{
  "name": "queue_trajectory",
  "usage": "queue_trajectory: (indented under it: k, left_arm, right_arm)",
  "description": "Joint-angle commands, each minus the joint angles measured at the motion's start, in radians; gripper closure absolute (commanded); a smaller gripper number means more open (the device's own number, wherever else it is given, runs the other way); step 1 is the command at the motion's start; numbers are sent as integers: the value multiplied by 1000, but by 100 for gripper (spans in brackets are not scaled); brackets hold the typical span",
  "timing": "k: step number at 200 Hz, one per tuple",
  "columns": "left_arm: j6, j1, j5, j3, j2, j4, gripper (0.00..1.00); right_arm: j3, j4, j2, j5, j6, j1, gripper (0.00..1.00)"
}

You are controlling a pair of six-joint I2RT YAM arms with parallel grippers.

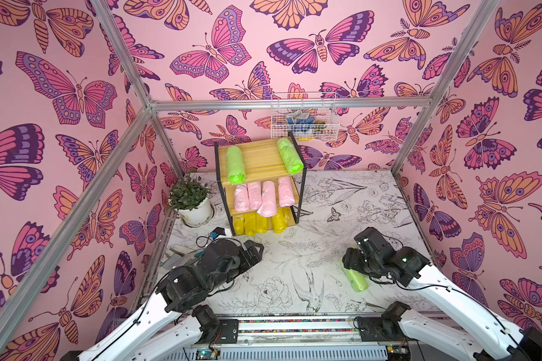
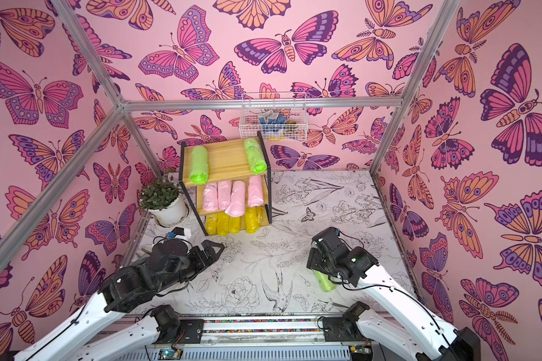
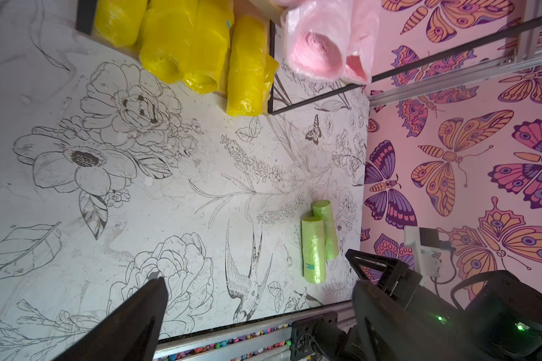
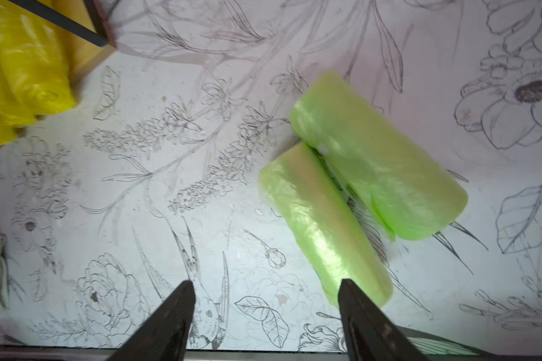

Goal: Sort the rolls of trash bags by color and place them on the shelf
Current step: Pick up the roll of trash bags from the center of the board.

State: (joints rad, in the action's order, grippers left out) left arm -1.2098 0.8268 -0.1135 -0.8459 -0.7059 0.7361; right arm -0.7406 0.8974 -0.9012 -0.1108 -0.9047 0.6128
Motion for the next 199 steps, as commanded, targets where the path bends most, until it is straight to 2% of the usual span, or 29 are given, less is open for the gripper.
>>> queue_trajectory:
  k: [1,39,88,161,199]
  left_arm:
    - [47,0,97,20,-36,-70,2]
    - [49,0,178,31,-97,-142,2]
    - [43,0,209,36,-130,-152,2]
    - [32,0,210,41,-138,-156,2]
    - [27,0,211,41,-144,-159,2]
  right_arm:
    - [39,69,4,-54,-79,-4,21]
    - [136,42,4,-77,-89,-4,20]
    - [253,-128,39,25,-21,-3,20]
    - [282,-183,4,84,53,-2,23]
    - [261,-163,-18,49,63,1,23]
